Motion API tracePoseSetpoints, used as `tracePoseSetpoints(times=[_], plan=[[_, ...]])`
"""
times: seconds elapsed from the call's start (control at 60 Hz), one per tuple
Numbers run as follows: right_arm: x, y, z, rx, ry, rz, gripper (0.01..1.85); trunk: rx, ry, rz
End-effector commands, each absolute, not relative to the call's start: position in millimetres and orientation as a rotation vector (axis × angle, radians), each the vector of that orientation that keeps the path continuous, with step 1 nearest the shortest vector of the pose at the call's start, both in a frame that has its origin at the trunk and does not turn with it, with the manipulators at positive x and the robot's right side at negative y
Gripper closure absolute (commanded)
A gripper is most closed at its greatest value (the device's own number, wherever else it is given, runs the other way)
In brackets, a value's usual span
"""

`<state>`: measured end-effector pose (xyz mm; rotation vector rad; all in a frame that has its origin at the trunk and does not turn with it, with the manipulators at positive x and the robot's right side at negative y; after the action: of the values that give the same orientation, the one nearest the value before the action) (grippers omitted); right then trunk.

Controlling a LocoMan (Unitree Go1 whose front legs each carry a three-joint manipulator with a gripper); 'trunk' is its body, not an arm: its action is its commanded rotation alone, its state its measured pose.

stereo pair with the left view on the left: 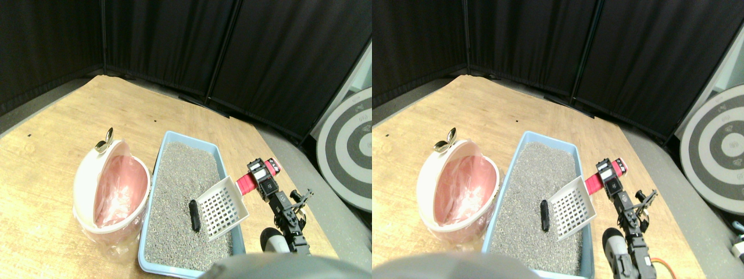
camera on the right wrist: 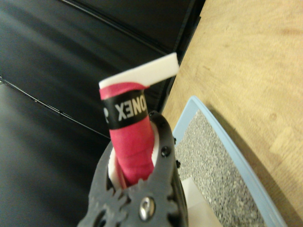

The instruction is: Scoop (unimanual)

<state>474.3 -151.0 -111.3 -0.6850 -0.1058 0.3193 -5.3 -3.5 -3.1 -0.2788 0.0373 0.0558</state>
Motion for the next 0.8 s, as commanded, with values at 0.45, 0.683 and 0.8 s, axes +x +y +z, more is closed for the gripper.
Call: tracePoseSetpoints(times=[0.45,0.683,0.8], plan=[[473,-120,-189,-0.534,0.119,0.37,1.8,-0.308,0.078,0.138],[485,-142,-185,-0.347,0.102,0.349,1.8,-0.295,0.069,0.145],[484,-145,-161,-0.137,0.101,0.272,1.8,-0.286,0.057,0.139]])
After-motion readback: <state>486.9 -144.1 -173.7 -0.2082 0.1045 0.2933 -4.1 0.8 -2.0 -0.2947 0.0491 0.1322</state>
